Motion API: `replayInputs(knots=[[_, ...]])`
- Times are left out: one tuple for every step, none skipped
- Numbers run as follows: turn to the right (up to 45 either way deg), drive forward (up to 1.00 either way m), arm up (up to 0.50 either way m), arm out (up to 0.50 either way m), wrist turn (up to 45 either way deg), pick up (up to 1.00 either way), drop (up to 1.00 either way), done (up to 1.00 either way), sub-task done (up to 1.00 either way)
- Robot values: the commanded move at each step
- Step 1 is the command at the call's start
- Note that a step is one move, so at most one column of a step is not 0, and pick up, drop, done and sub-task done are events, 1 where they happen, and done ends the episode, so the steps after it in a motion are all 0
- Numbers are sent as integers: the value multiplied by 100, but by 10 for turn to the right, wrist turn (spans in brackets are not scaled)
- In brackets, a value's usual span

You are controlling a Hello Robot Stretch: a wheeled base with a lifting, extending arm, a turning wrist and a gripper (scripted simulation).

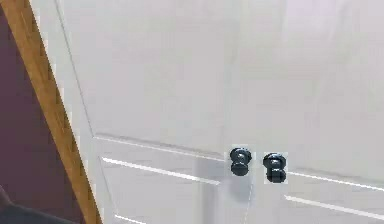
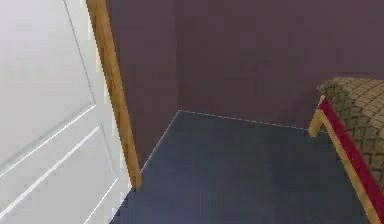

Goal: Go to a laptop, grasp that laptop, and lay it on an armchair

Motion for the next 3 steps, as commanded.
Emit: replayInputs(knots=[[-450, 0, 0, 0, 0, 0, 0, 0, 0], [-450, 0, 0, 0, 0, 0, 0, 0, 0], [-270, 0, 0, 0, 0, 0, 0, 0, 0]])
